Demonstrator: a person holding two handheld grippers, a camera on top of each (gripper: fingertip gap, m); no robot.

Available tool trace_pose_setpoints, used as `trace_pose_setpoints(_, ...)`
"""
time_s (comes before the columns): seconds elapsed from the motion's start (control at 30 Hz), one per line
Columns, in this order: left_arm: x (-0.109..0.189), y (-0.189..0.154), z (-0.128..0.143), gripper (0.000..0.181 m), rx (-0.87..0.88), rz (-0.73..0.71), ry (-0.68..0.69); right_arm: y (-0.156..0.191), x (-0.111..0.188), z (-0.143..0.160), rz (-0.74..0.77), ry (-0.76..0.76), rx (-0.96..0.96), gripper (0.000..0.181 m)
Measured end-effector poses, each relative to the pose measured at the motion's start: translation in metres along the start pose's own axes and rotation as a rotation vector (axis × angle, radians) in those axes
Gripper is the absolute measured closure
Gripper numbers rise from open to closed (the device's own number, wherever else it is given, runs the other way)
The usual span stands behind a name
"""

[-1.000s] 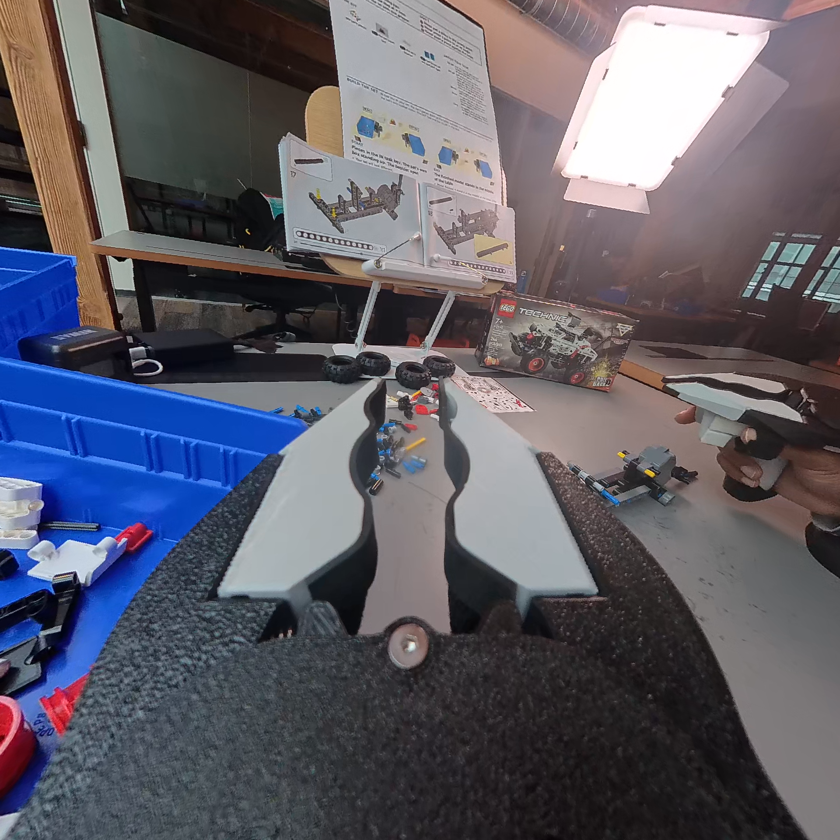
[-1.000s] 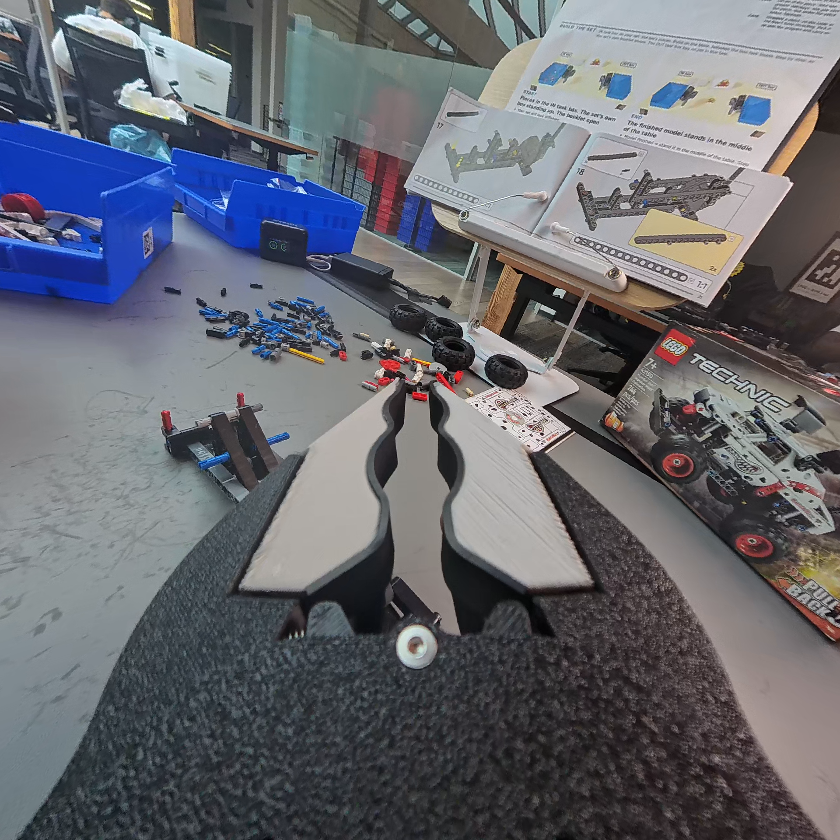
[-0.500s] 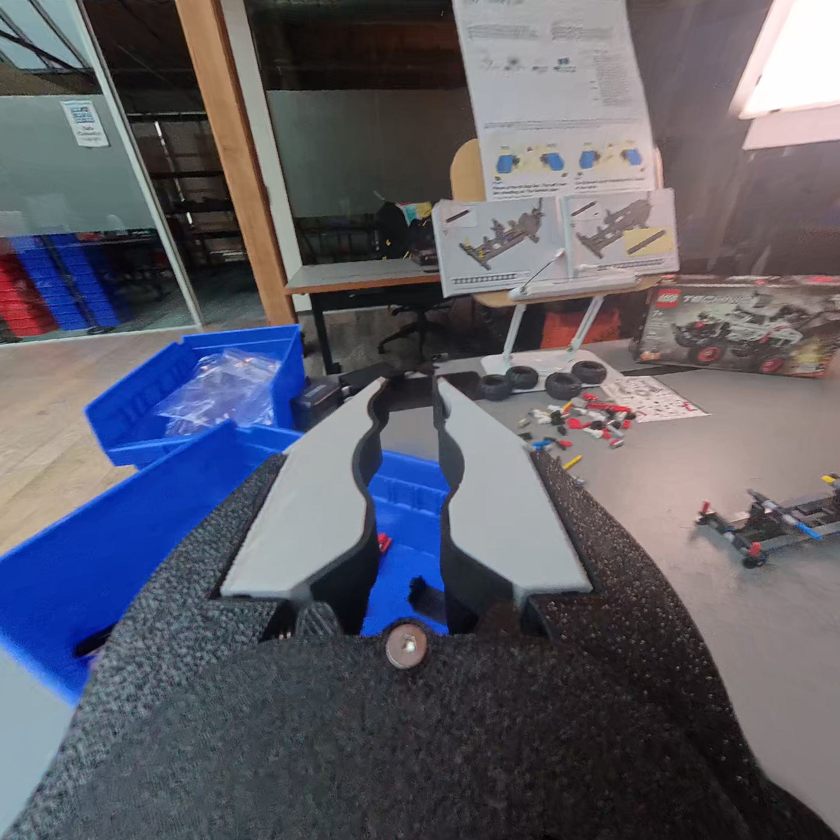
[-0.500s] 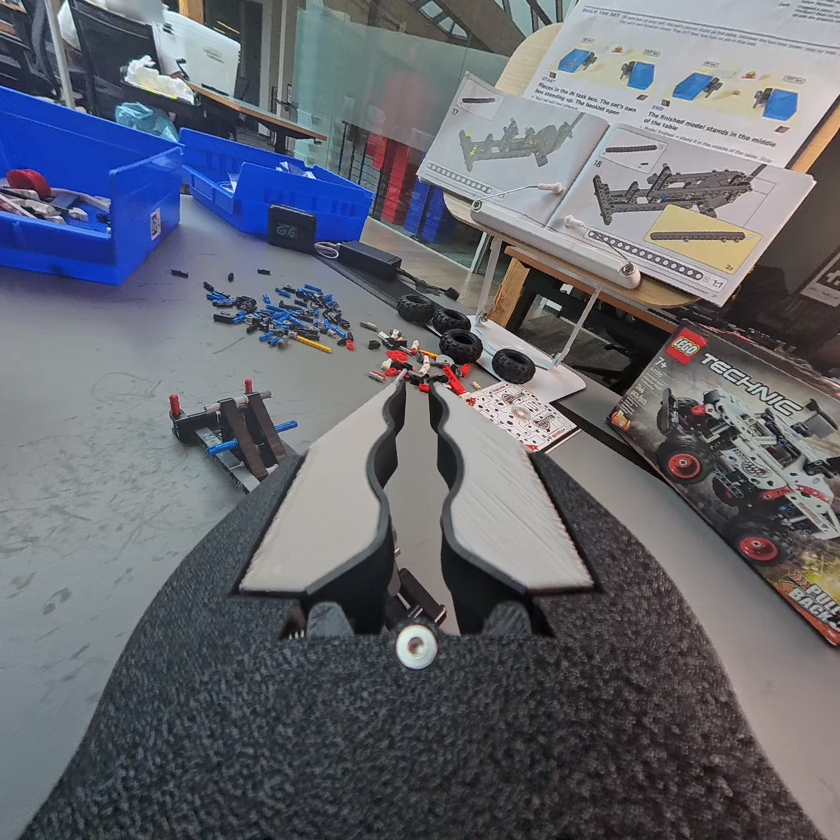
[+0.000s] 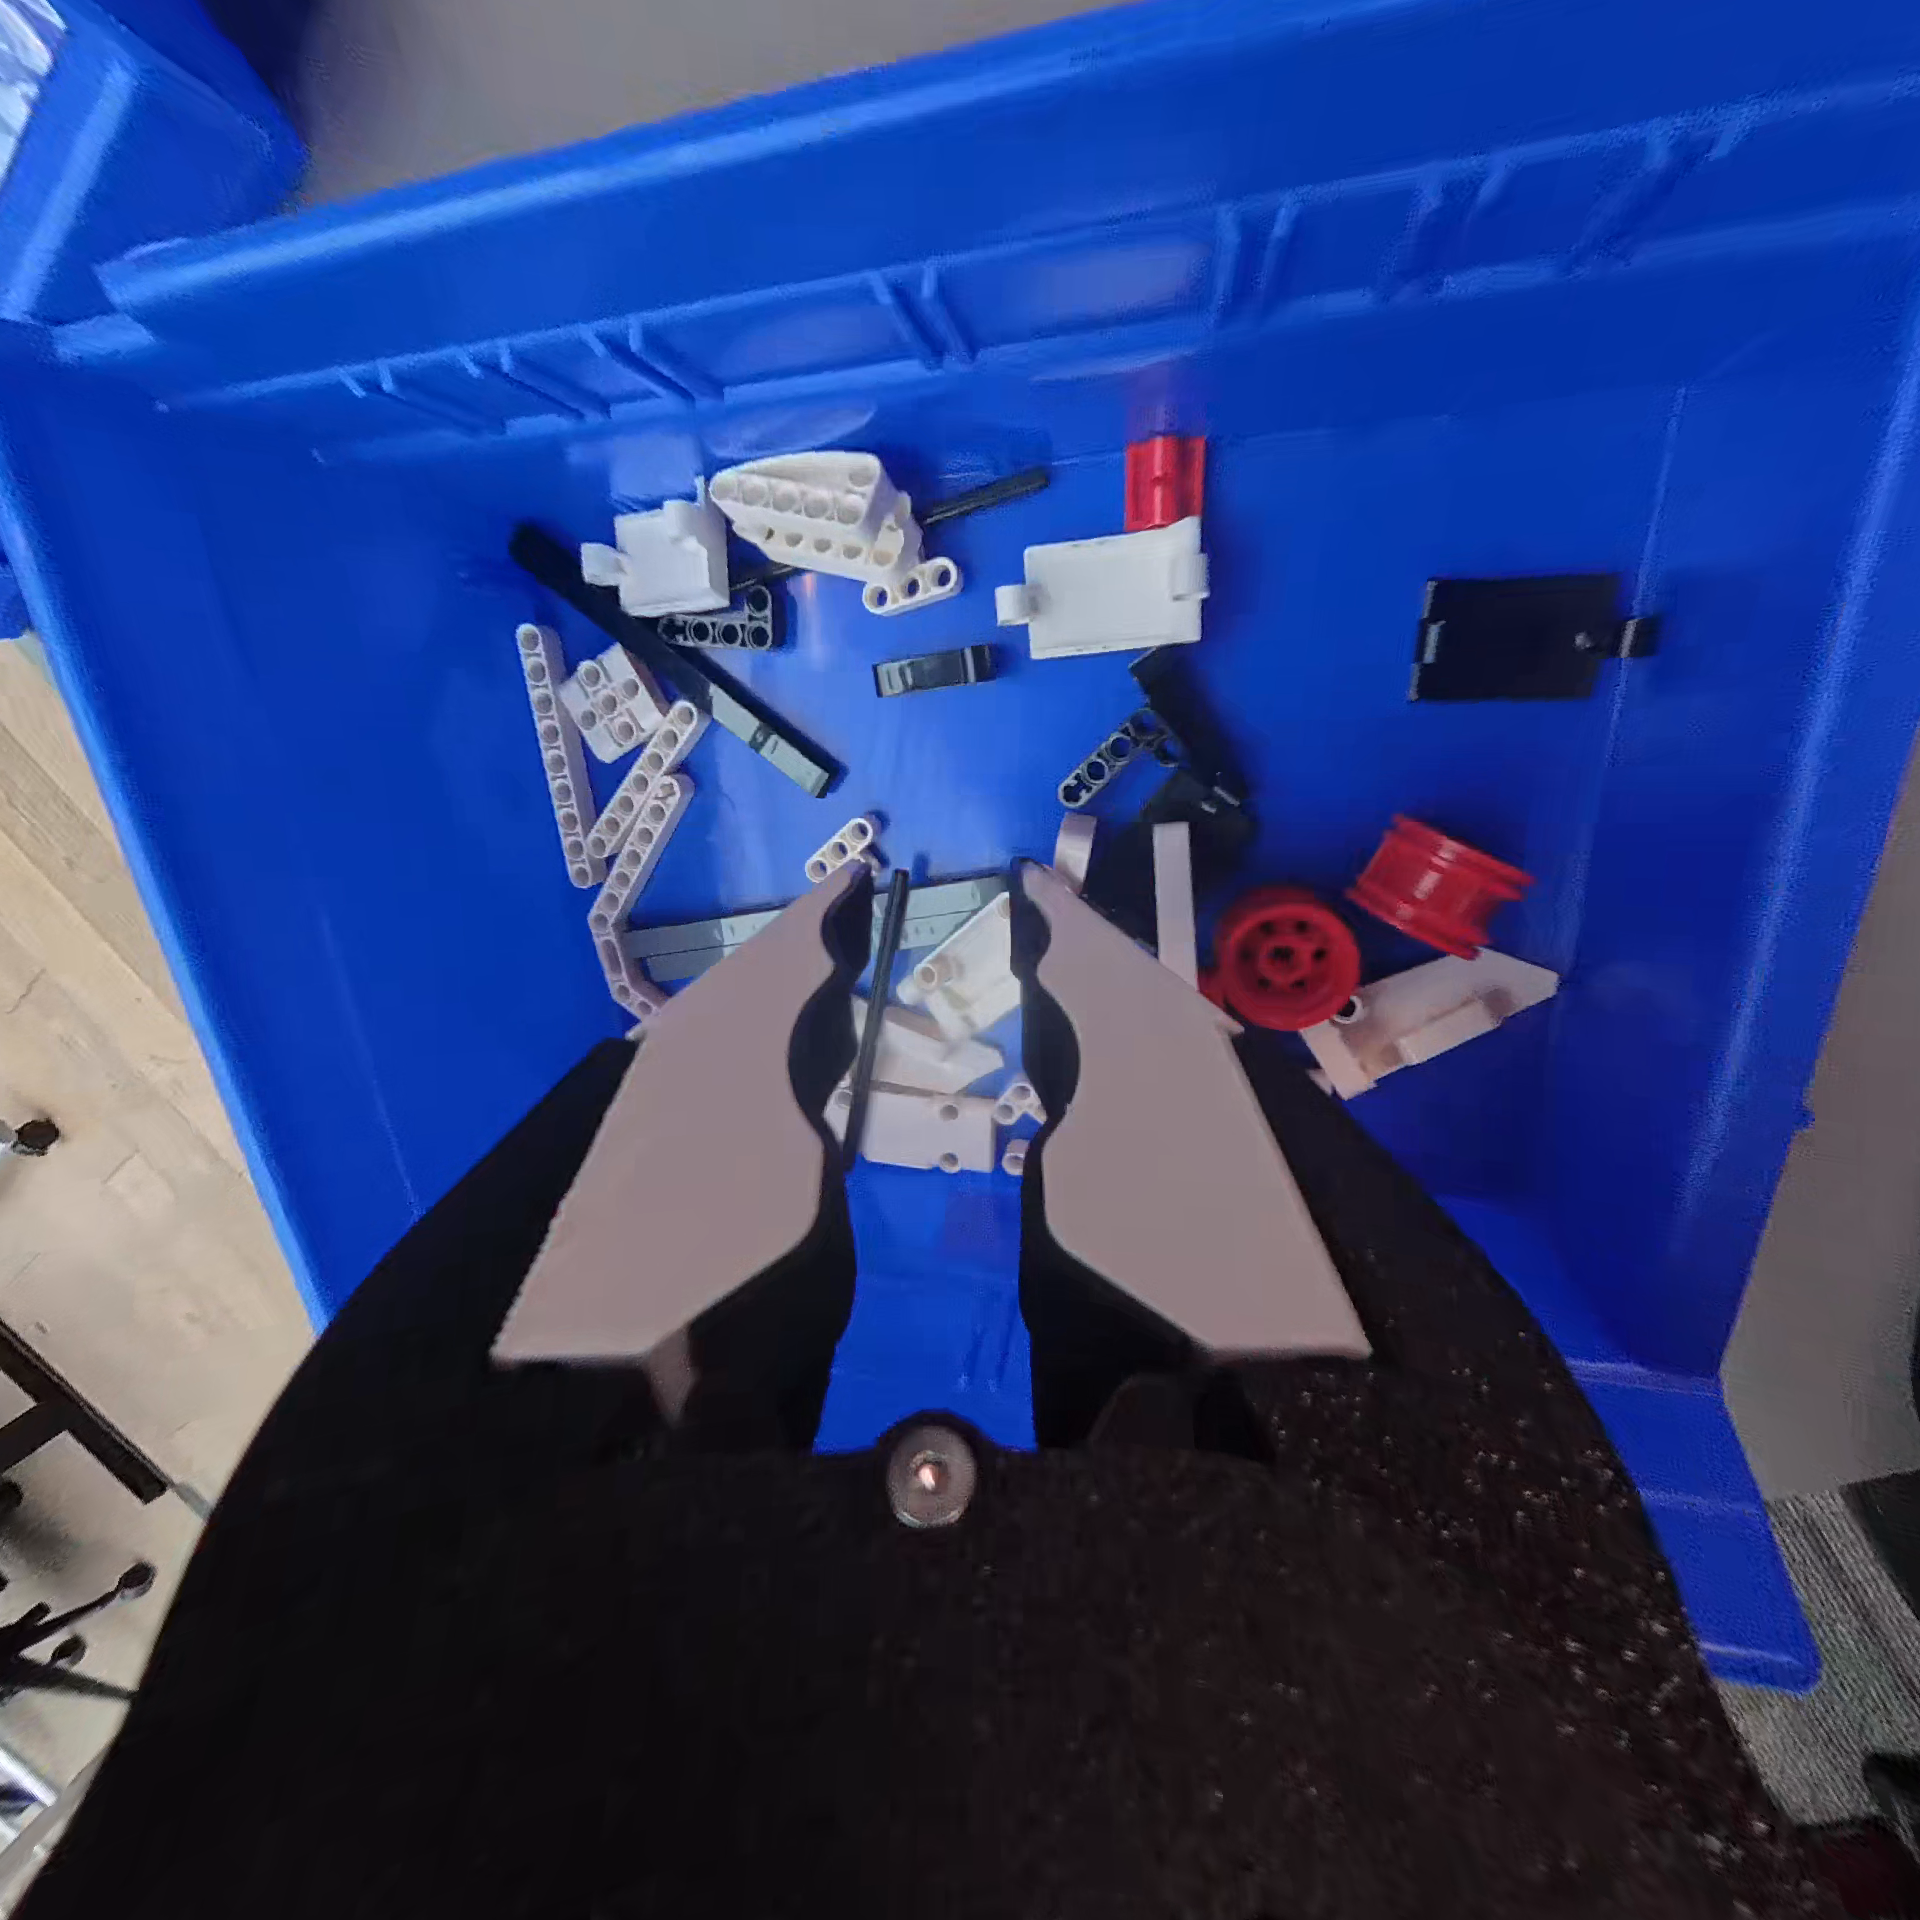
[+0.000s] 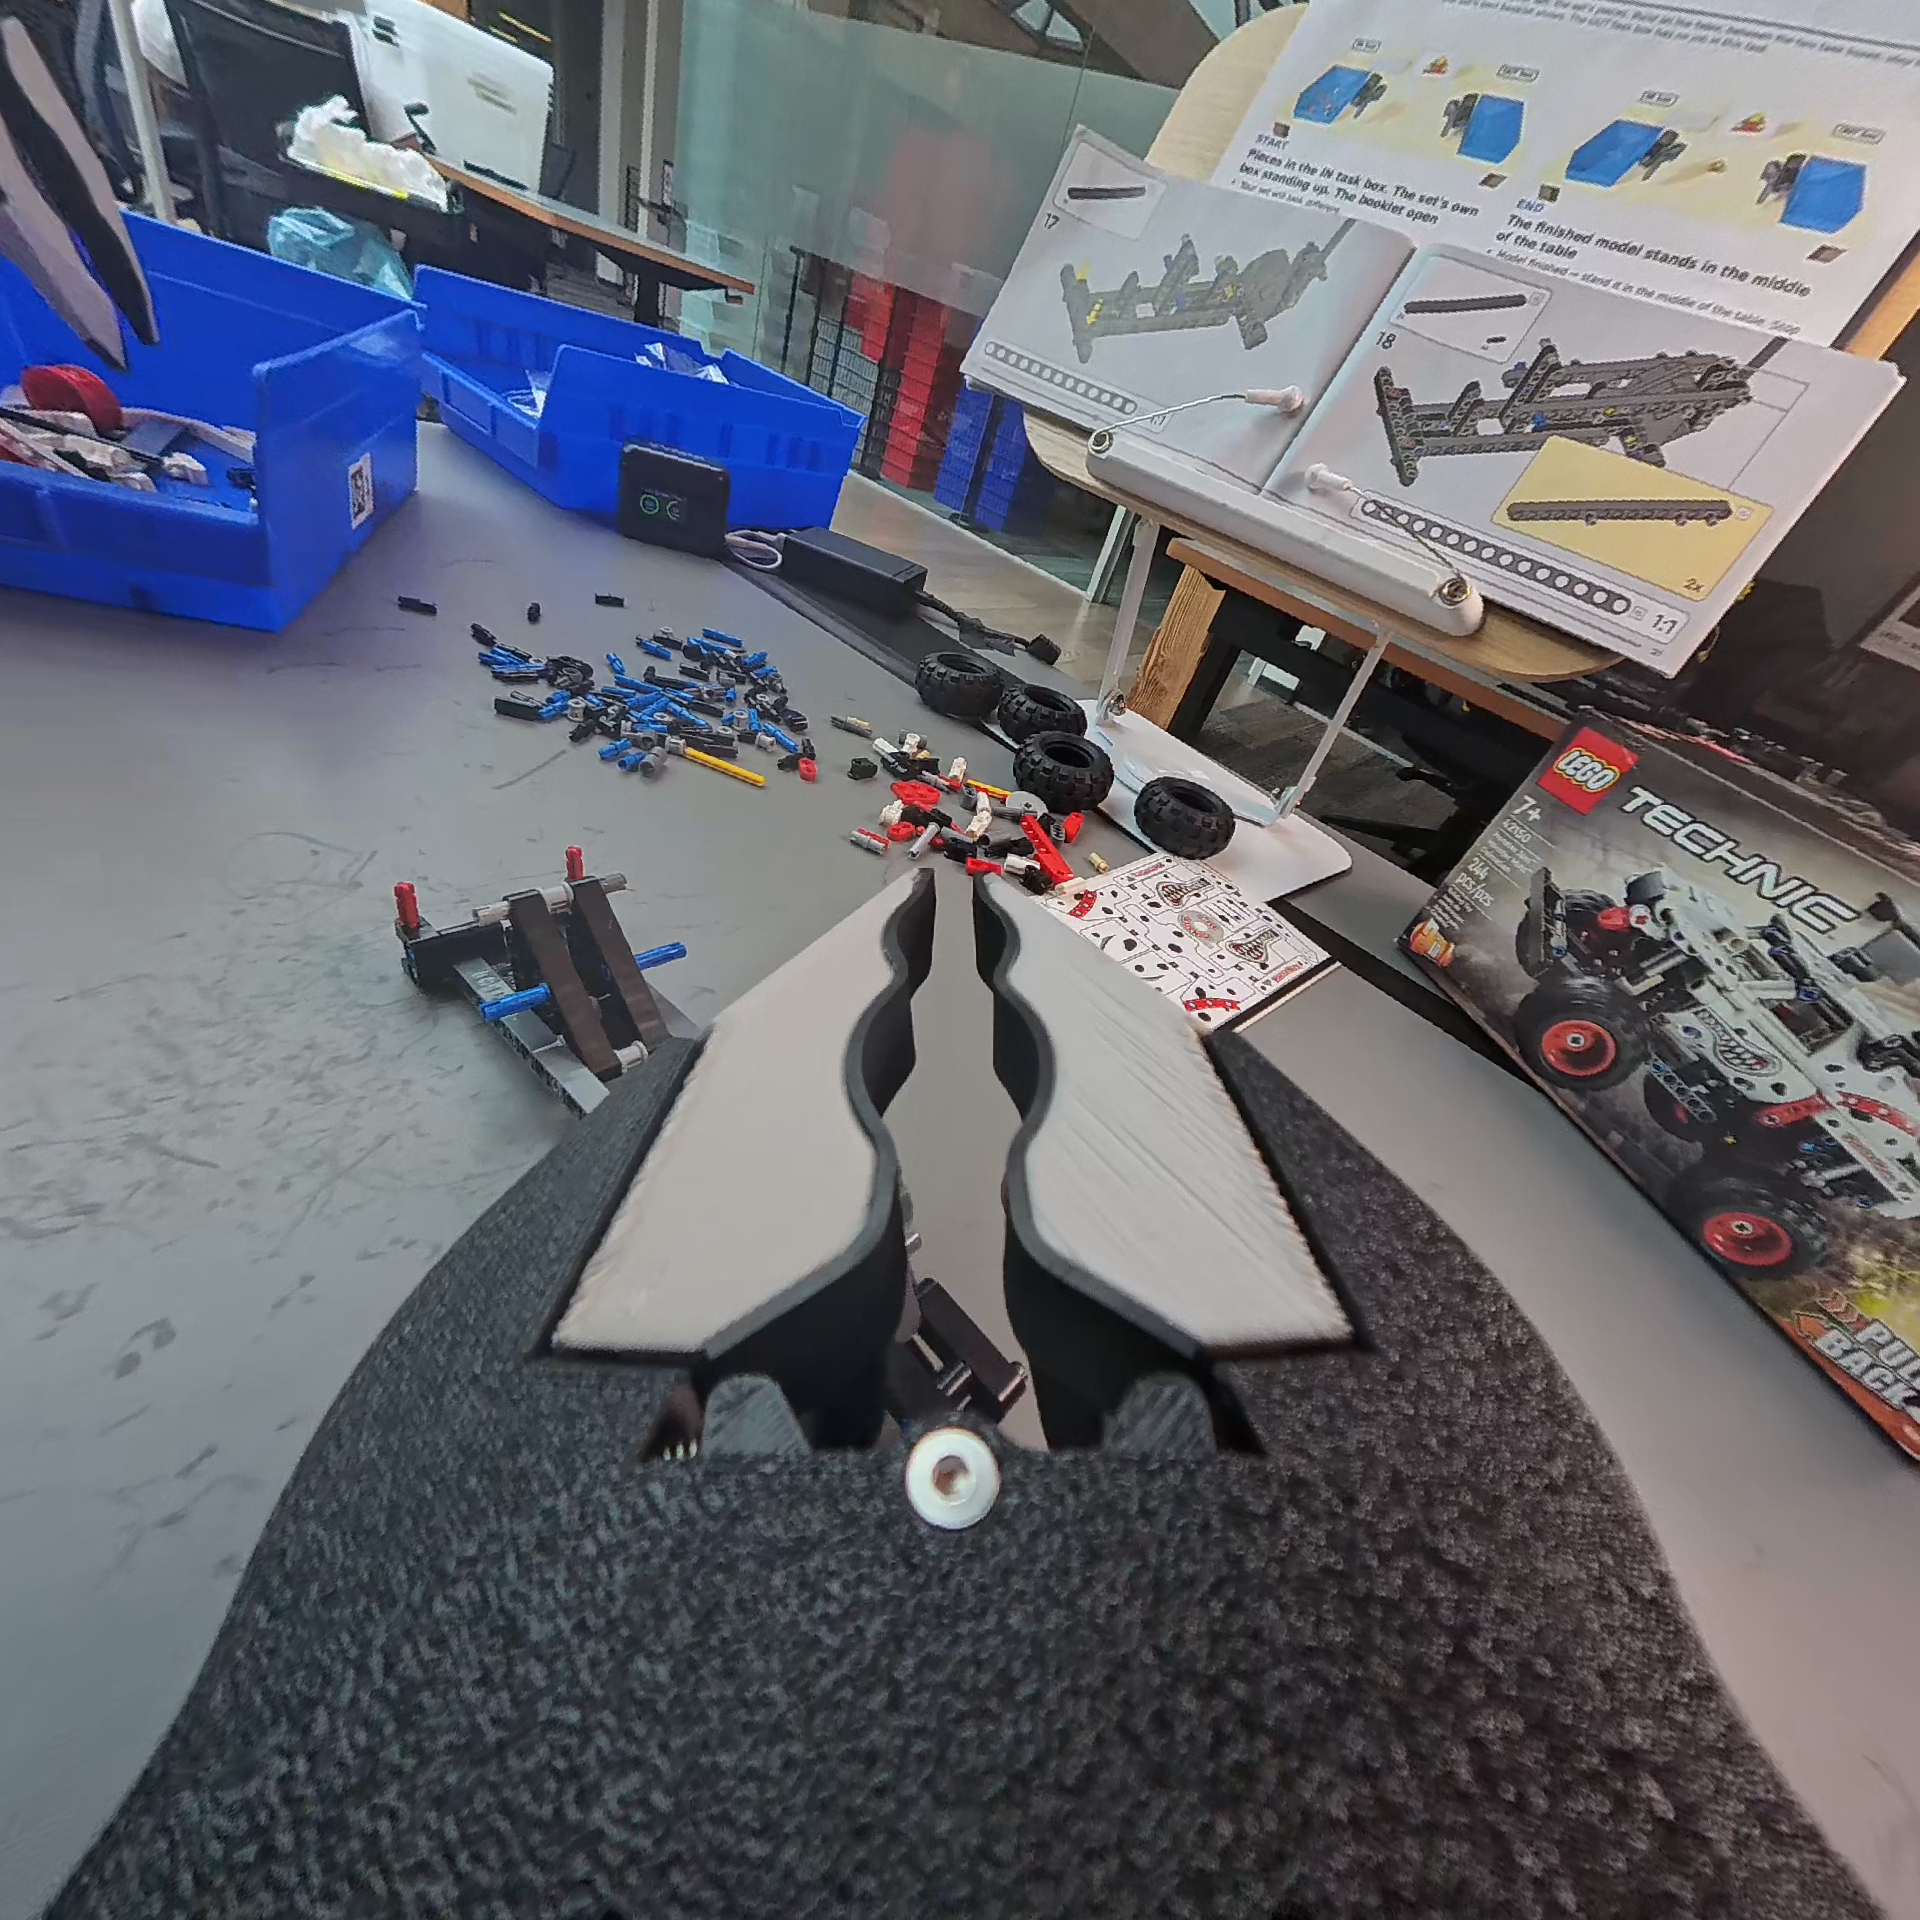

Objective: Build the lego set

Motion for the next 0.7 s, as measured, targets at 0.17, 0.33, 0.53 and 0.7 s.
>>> trace_pose_setpoints(0.17,-0.032,0.025,0.006,0.153,-0.051,0.059,0.159,0.001,0.001,0.001,-0.002,0.004,0.003,0.174)
trace_pose_setpoints(0.33,-0.061,0.034,0.005,0.153,-0.012,0.175,0.247,-0.001,-0.001,0.005,-0.007,0.015,-0.028,0.175)
trace_pose_setpoints(0.53,-0.074,0.047,-0.002,0.151,0.128,0.198,0.294,-0.001,-0.004,0.011,-0.009,0.039,-0.045,0.175)
trace_pose_setpoints(0.7,-0.079,0.050,-0.002,0.156,0.247,0.258,0.296,0.000,-0.005,0.012,-0.019,0.042,-0.051,0.175)
Point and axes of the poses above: each gripper's, where its closed fingertips meet, x back along the fingers, z out of its underside, y = z × x across the jaws, the point moved 4 cm from there along x, back along the fingers, and after that the axes turned 10 degrees about -x, right-handed, at the moved point
